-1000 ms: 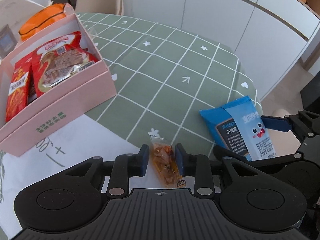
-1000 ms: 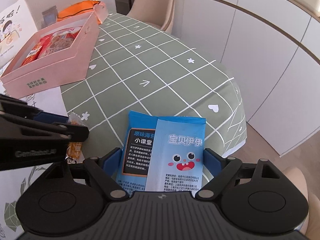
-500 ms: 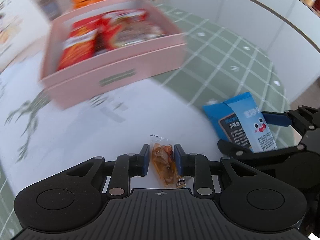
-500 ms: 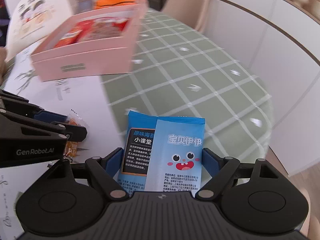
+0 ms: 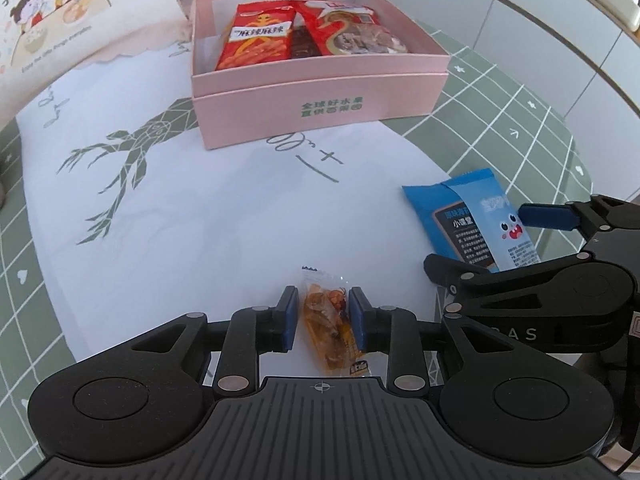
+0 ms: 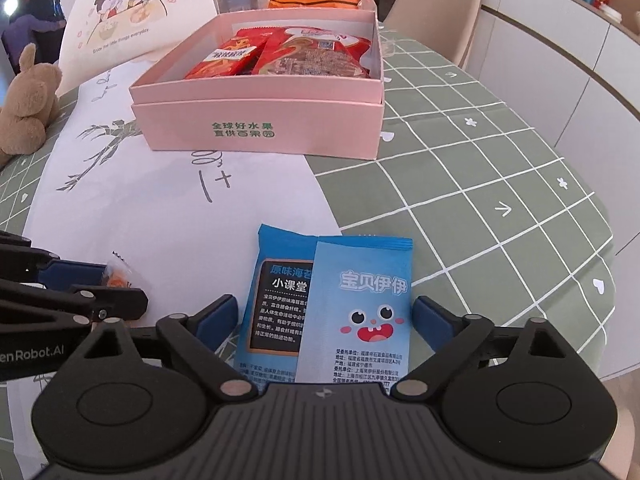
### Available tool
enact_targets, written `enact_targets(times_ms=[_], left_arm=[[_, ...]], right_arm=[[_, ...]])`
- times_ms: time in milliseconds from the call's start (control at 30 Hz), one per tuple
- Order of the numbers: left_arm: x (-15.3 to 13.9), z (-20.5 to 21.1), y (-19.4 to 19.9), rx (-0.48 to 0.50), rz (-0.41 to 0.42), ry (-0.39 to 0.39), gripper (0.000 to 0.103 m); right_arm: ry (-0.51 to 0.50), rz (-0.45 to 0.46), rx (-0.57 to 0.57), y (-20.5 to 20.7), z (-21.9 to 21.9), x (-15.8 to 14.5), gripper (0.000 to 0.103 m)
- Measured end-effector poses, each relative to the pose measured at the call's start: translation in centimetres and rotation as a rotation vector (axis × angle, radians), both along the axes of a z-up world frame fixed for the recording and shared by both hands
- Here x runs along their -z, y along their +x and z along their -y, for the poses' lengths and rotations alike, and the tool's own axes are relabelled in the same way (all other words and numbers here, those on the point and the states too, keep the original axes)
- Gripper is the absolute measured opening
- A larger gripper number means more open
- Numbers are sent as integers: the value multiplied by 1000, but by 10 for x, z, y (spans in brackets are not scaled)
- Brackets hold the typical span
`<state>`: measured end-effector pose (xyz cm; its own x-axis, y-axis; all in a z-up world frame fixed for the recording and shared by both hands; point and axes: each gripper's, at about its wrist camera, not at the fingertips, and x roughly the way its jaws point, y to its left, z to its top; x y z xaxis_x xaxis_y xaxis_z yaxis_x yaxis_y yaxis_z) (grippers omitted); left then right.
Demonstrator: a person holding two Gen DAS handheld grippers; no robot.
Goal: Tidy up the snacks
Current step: 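Carry the orange sausage packet into the pink box with the left tool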
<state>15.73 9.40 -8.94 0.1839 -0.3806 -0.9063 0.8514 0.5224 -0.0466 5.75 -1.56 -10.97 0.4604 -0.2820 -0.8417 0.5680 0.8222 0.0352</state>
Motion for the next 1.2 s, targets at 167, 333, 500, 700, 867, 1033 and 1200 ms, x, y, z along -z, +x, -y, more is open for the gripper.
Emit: enact_targets(times_ms=[167, 333, 500, 700, 867, 1033, 1200], left_arm=[[1, 2, -4, -1, 16, 2, 32], [2, 0, -6, -4, 26, -10, 32], [3, -1, -7, -32, 28, -21, 33], [4, 8, -15, -46, 64, 25, 34], [4, 11, -10, -87, 38, 40, 34], [4, 12, -10, -103, 37, 43, 34], [5, 7, -15, -81, 61, 16, 34]], right_arm=[[-1, 8, 17, -8, 0, 2, 103], [-12, 20, 33, -11, -2, 3, 103], [-25, 27, 26, -9, -2, 4, 103], [-6, 12, -34, -9, 5, -3, 86], [-13, 19, -88, -13, 11, -3, 86], [-25, 36, -114, -15, 13, -1, 89], [-23, 34, -107, -15, 13, -1, 88]])
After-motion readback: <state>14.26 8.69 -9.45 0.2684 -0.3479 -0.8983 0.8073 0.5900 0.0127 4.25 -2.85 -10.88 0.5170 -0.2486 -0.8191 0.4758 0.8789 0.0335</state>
